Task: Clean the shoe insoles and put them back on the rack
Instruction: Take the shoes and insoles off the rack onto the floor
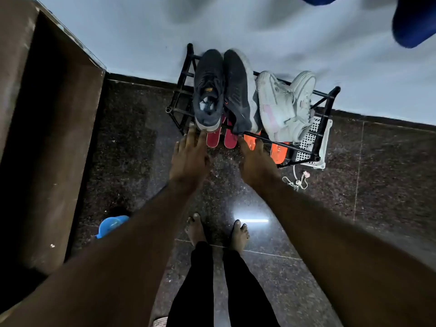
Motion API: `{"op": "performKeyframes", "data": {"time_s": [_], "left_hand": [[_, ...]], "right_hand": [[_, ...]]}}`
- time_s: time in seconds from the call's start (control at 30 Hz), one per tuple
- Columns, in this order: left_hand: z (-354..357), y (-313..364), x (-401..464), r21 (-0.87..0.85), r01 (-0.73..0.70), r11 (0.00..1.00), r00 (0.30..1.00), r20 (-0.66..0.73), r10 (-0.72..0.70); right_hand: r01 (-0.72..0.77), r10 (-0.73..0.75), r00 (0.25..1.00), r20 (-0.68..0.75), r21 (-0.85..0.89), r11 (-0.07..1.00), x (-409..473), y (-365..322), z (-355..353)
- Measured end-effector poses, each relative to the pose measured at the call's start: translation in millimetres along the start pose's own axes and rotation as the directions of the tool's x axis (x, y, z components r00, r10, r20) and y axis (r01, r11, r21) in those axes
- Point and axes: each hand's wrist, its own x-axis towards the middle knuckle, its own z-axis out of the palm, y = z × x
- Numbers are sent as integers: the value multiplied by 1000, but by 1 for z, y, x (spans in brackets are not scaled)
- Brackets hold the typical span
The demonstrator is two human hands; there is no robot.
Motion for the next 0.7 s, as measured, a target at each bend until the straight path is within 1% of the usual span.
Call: {"op": "performKeyframes", "data": {"time_s": [0.1, 0.2, 0.37, 0.5, 0.57, 0.63, 0.7], "left_hand": [[1, -11, 21, -44, 22, 999, 1000, 11, -21], [1, -10, 44, -18, 5, 1000, 999, 50, -4], [3, -1, 89, 14, 0, 1000, 988, 152, -2], [20, 0, 113, 31, 72, 997, 978, 192, -77], [29, -4, 117, 6, 108, 994, 972, 210, -107], [38, -6, 120, -72, 132, 989, 977, 177, -117], [45, -7, 122, -147, 137, 980, 987, 99, -123]], "right_hand": [[4, 2, 999, 51, -115, 993, 22, -10, -9], [1, 14, 997, 72, -209, 978, 46, -18, -16], [-38, 61, 995, 78, -261, 965, 84, -15, -17], [-15, 44, 994, 98, -280, 960, 104, -9, -8], [-12, 46, 992, 115, -282, 959, 112, -7, -4], [-12, 41, 994, 101, -273, 962, 118, -9, 0], [-20, 28, 999, 32, -241, 970, 121, -14, 5]]}}
